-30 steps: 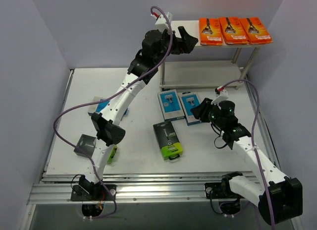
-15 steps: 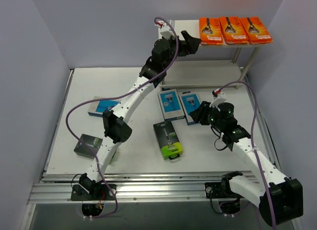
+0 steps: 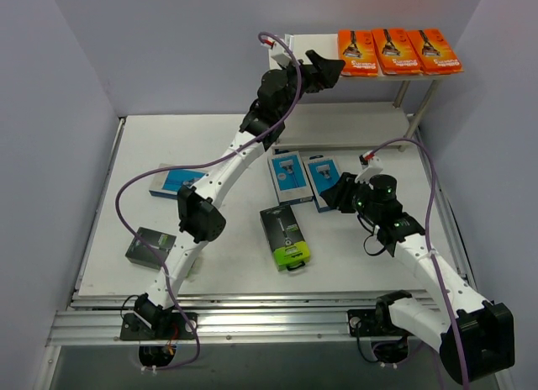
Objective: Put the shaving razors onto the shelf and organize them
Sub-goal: Place the shaving razor onto shelf
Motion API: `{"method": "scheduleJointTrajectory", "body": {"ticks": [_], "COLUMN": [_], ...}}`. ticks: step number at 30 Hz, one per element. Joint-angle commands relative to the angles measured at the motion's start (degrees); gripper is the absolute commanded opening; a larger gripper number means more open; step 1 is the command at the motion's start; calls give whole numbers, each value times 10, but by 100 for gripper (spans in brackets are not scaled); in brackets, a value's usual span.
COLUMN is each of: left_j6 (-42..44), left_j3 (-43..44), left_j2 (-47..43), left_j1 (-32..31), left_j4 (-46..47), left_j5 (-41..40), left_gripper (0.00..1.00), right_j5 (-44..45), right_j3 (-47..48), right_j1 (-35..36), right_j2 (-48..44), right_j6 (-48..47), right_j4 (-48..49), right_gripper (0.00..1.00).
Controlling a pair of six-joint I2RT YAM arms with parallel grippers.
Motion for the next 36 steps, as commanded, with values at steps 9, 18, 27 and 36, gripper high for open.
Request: {"method": "scheduleJointTrajectory", "body": {"ticks": [9, 18, 27, 36], "left_j6": [-55, -71, -86, -84], "left_j3": [29, 32, 34, 37], "left_j2": [33, 47, 55, 57], "left_j1": [-5, -11, -16, -19], "left_j4": [78, 111, 125, 132], "left_j5": [33, 44, 45, 48], "left_gripper": [94, 94, 94, 94], "right_j5": [-8, -11, -13, -13], "right_j3": [-6, -12, -12, -13], "right_j1": [3, 3, 3, 3], "right_j2": [8, 12, 14, 15], "right_j6": [-16, -17, -17, -18], "right_j4": [20, 25, 27, 28], "right_gripper": [38, 38, 39, 39]}}
